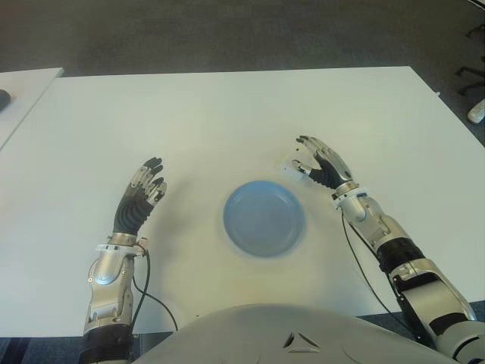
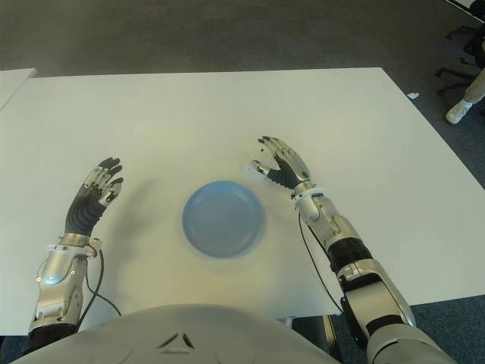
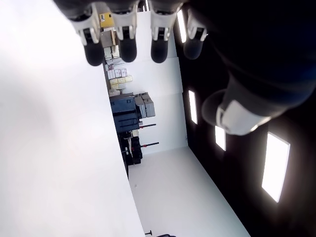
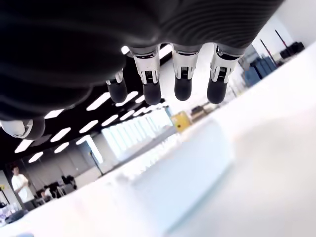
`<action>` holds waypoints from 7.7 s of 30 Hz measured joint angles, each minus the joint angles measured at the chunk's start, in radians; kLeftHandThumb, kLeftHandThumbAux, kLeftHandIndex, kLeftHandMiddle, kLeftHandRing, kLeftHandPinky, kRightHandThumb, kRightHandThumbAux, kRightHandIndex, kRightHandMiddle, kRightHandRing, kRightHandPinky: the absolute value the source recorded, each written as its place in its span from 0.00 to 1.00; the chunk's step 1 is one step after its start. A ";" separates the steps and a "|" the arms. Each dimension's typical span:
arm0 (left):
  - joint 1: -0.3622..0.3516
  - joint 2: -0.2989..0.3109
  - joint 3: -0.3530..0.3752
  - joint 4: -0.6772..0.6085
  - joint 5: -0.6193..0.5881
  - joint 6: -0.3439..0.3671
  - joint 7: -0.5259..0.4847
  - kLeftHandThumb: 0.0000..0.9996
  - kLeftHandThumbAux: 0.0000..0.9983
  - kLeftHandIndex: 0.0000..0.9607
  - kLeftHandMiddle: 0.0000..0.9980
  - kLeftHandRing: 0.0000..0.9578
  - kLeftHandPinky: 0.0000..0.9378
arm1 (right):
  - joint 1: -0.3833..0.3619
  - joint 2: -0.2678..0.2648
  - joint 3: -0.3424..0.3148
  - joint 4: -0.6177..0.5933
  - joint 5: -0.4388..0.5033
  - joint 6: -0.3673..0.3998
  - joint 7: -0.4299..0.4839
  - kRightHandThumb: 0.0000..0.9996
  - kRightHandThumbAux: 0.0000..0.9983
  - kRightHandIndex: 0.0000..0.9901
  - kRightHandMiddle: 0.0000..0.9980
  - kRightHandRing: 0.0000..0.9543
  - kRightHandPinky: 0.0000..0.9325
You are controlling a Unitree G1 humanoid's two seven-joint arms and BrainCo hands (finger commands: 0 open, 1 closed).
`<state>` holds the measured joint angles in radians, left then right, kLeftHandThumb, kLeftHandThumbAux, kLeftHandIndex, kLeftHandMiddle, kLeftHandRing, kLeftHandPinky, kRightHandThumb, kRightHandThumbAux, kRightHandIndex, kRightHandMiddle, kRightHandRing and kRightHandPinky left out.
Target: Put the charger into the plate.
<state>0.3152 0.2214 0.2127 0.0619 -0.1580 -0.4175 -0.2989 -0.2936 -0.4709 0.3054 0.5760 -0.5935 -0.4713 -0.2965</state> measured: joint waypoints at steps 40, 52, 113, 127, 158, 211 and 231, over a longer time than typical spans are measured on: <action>-0.011 0.000 0.001 0.017 0.000 -0.001 0.000 0.40 0.59 0.07 0.08 0.09 0.14 | 0.095 -0.036 -0.114 -0.222 0.025 0.123 0.131 0.27 0.12 0.00 0.00 0.00 0.00; -0.003 0.000 0.001 0.015 -0.001 -0.001 0.000 0.40 0.59 0.07 0.08 0.09 0.14 | 0.115 -0.036 -0.120 -0.229 0.017 0.187 0.139 0.28 0.11 0.00 0.00 0.00 0.00; 0.029 -0.023 -0.019 -0.056 0.020 0.006 0.014 0.40 0.59 0.07 0.08 0.09 0.14 | -0.042 -0.020 0.036 -0.062 -0.089 0.282 0.186 0.26 0.13 0.00 0.00 0.00 0.00; 0.046 -0.023 -0.026 -0.073 0.021 0.020 0.023 0.40 0.59 0.07 0.08 0.09 0.14 | -0.053 -0.019 0.053 -0.059 -0.090 0.279 0.186 0.28 0.13 0.00 0.00 0.00 0.00; 0.071 -0.027 -0.035 -0.143 0.021 0.049 0.035 0.40 0.59 0.07 0.08 0.09 0.14 | -0.055 0.026 0.088 -0.005 -0.116 0.270 0.110 0.34 0.11 0.00 0.00 0.00 0.00; 0.099 -0.020 -0.021 -0.181 0.001 0.073 0.035 0.40 0.59 0.07 0.08 0.09 0.14 | -0.002 0.057 0.064 -0.022 -0.086 0.346 0.117 0.33 0.11 0.00 0.00 0.00 0.00; 0.115 -0.018 -0.018 -0.207 -0.002 0.075 0.035 0.40 0.59 0.07 0.08 0.09 0.14 | 0.033 0.050 0.044 -0.061 -0.085 0.355 0.131 0.34 0.11 0.00 0.00 0.00 0.00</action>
<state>0.4305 0.2035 0.1949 -0.1454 -0.1600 -0.3421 -0.2642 -0.2606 -0.4214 0.3491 0.5153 -0.6786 -0.1159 -0.1659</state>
